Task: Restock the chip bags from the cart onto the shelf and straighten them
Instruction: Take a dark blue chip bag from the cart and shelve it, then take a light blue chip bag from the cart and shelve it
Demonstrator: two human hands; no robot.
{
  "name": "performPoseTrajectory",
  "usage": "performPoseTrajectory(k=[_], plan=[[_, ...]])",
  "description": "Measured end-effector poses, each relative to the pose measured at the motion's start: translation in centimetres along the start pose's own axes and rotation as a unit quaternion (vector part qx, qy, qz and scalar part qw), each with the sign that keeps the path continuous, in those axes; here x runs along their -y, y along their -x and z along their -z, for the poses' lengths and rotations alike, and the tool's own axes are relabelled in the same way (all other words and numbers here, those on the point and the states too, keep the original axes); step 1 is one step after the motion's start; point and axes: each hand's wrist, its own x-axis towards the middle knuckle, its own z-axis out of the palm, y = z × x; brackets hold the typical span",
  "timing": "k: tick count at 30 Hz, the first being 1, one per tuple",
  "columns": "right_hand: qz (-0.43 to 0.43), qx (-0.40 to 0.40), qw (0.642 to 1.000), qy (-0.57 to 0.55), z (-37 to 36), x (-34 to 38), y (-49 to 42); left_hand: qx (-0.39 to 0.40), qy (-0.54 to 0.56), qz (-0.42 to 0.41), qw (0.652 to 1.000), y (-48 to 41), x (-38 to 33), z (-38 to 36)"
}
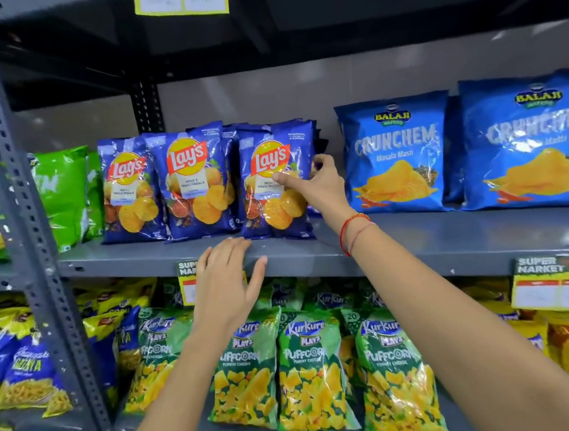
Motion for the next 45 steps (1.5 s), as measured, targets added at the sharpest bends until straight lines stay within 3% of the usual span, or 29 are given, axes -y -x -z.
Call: performPoseTrajectory(k=[5, 12, 18, 23, 31, 35, 37, 41, 45], plan=[[0.033, -0.026, 0.999, 0.029, 6.4, -0.5, 5.3, -0.05, 0.086, -0.048, 0.994, 0.3, -4.8, -0.7], [0.037, -0.182, 0.983, 0.001, 19.7, -4.1, 17.4, -0.054, 0.217, -0.192, 0.955, 4.3, -15.6, -5.2], [-0.081, -0.315, 0.943, 0.073, 30.9, -9.5, 28.3, 0.072, 0.32, -0.281, 0.902, 10.9, -25.5, -11.5], [-0.199, -0.395, 0.887, 0.135, 38.3, -15.6, 38.0, 0.235, 0.37, -0.31, 0.844, 18.5, -32.4, -17.4], [-0.463, -0.442, 0.748, 0.176, 45.4, -26.3, 53.6, 0.473, 0.373, -0.285, 0.746, 30.2, -40.4, -24.9], [-0.584, -0.433, 0.676, 0.119, 45.9, -31.2, 59.4, 0.555, 0.353, -0.284, 0.698, 33.6, -44.8, -28.6], [-0.631, -0.406, 0.657, 0.075, 45.7, -33.4, 61.2, 0.621, 0.322, -0.251, 0.669, 35.1, -47.3, -31.0], [-0.639, -0.413, 0.648, -0.016, 45.7, -37.9, 62.4, 0.725, 0.202, -0.166, 0.637, 37.7, -51.6, -37.1], [-0.592, -0.501, 0.628, -0.069, 46.6, -42.3, 61.8, 0.756, 0.175, -0.059, 0.628, 41.2, -54.1, -42.6]])
